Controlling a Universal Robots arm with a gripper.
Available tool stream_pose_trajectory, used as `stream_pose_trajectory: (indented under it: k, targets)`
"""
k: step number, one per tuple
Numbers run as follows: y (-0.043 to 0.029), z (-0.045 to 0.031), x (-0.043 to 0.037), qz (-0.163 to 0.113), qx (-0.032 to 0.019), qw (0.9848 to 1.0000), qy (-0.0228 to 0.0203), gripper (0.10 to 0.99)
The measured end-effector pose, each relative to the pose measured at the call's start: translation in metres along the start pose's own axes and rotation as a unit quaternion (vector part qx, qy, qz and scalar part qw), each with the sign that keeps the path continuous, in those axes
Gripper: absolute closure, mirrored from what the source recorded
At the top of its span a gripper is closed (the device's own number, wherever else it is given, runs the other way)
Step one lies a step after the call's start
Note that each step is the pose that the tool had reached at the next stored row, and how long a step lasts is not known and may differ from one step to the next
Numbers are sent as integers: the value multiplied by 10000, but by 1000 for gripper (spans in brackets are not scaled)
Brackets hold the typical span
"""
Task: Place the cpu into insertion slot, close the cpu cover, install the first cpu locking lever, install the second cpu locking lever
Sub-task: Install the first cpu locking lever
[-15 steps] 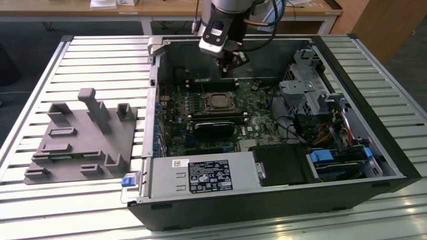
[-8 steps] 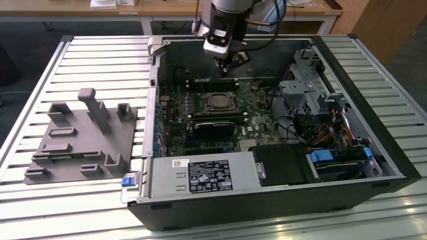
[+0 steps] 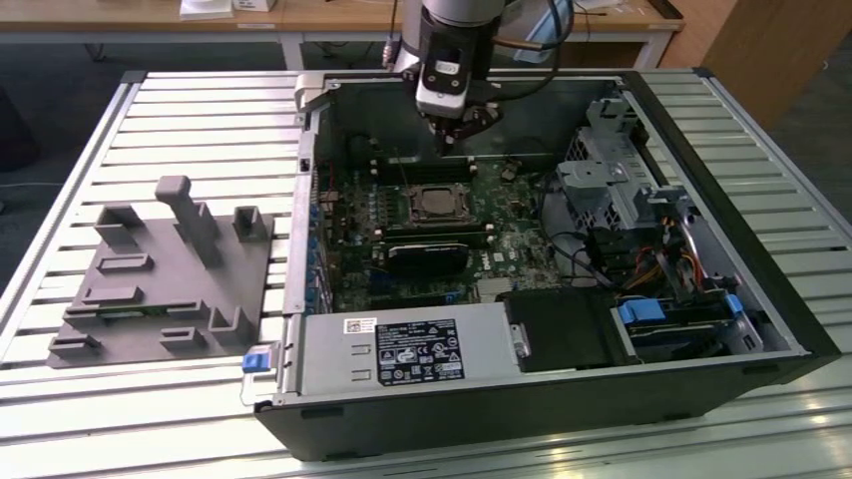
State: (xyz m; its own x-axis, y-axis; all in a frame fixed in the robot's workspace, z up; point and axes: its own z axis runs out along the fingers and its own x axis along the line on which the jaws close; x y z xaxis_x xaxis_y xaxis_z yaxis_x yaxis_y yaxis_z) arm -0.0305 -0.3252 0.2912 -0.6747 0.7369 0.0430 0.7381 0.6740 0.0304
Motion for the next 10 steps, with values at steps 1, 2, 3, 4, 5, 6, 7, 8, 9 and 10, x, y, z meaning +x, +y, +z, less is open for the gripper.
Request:
stream_pose_trajectory:
  k: [1,2,3,4,5,6,7,8,9,10]
  targets:
    - [0,0,0,-61,2,10000,2,980]
    - [0,0,0,-119,5,9999,4,980]
    - [0,0,0,-177,7,9998,5,980]
    - [0,0,0,-237,10,9997,7,980]
    - [0,0,0,-294,12,9996,9,980]
    - [0,0,0,-360,15,9994,11,980]
    - [0,0,0,-421,18,9991,13,980]
    - [0,0,0,-485,21,9988,15,980]
    - [0,0,0,-551,23,9985,17,980]
    - [0,1,0,-613,26,9981,19,980]
